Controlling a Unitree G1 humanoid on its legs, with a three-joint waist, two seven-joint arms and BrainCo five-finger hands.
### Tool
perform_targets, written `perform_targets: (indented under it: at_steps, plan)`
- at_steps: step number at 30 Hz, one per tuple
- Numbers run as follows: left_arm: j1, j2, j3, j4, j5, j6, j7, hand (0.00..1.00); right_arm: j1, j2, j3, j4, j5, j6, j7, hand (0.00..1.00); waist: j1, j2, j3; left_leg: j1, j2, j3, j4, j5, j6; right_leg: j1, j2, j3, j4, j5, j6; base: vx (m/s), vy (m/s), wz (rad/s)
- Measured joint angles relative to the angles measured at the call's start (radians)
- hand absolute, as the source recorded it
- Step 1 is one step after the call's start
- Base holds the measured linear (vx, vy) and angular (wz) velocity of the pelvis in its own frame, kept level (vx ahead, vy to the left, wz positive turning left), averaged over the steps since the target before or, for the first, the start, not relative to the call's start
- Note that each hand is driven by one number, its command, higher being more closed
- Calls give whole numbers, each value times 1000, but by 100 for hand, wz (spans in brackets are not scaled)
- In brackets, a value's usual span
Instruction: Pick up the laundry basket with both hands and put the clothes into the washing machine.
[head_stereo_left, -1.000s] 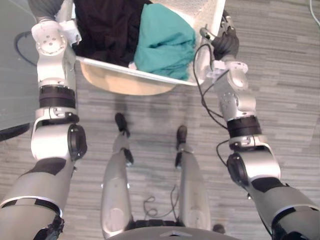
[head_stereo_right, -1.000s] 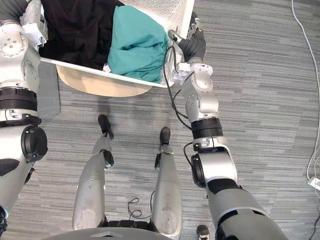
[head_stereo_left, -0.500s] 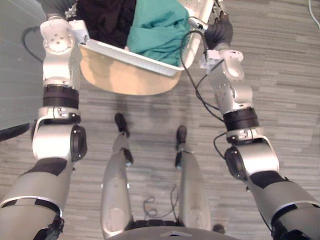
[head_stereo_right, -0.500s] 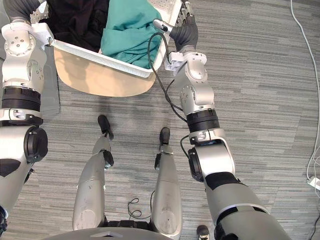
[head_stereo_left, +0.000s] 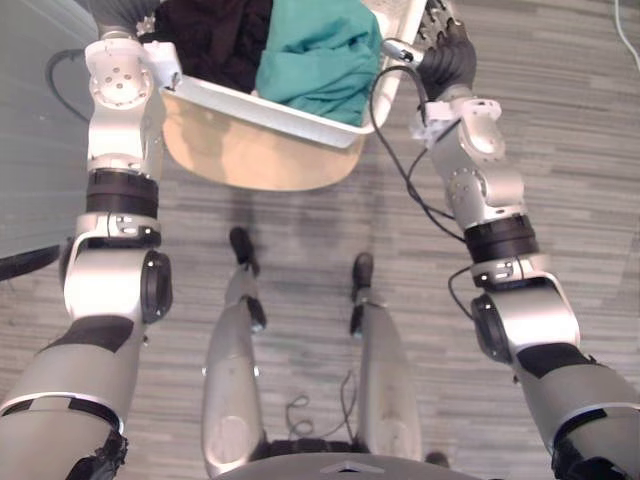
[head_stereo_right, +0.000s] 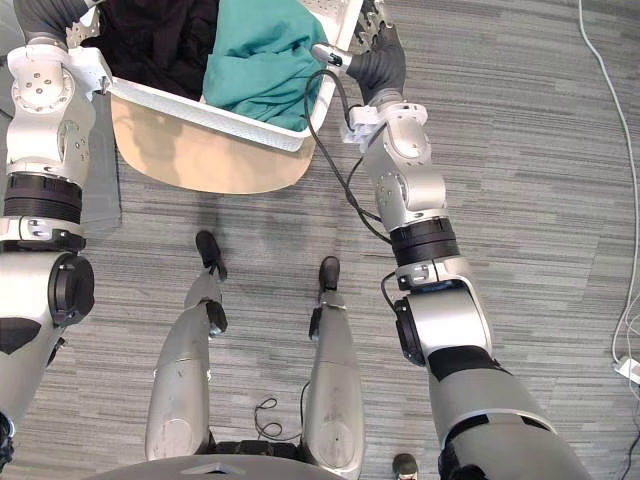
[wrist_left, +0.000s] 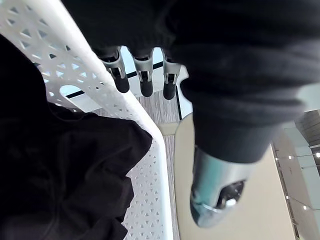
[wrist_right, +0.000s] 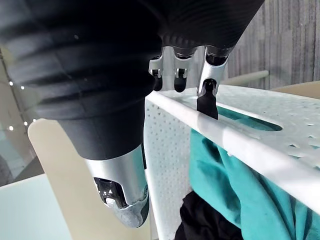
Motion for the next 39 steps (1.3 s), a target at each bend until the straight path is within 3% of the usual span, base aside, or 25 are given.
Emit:
perform_targets:
  at_steps: [5,10,18,24,27,32,37,38,39]
  plan:
    - [99,47,-8,-15,-33,-13,-30,0,152,-72,10,-195,2,-2,52,0,-6,0,0,83,2,4,27,-34,11,82,-5,-3,23,-23,-9,-10,-59,2]
    - [202,118,-33,-51,-40,-28,-76,0,279,-157,7,-271,1,-4,110,0,1,-3,-2,129,6,3,48,-49,12,133,-7,-12,40,-40,-14,18,-67,4]
    - [315,162,-32,-80,-37,-28,-143,0,480,-149,-16,-298,-1,18,189,0,12,-4,-3,198,25,6,120,-98,11,221,-4,-11,54,-58,-12,39,-46,-4]
    - [577,169,-25,-253,5,-30,-141,0,762,-22,-116,-334,-24,17,215,0,10,-80,-93,267,37,8,159,-151,-11,284,1,-2,68,-102,-18,68,-62,-7]
    - [827,42,39,-376,12,-39,-139,0,944,90,-205,-310,-106,11,223,0,2,-86,-157,314,10,-21,150,-167,-21,347,-14,-24,67,-134,-15,107,-40,23]
    - [1142,-162,49,-391,-50,-50,-140,0,1121,236,-294,-148,-284,6,225,0,-11,-81,-224,393,-34,-98,116,-170,-31,475,-42,-103,61,-191,-18,128,-61,53]
    - [1309,-294,-3,-341,-118,-58,-146,0,1249,357,-354,-46,-319,-3,183,0,-6,-65,-267,426,-52,-190,7,-90,-40,551,-41,-229,63,-227,-40,7,-110,70]
    - [1335,-326,-23,-337,-118,-58,-147,0,1257,373,-353,-21,-321,-6,170,0,-5,-55,-273,426,-39,-177,-18,-111,-12,551,-36,-254,81,-235,-47,-104,-159,56]
    - [1344,-343,-52,-301,-118,-57,-150,0,1254,394,-352,25,-336,-6,153,0,-9,-58,-286,424,-10,-79,-12,-181,44,558,-35,-273,54,-220,-67,-92,-119,50]
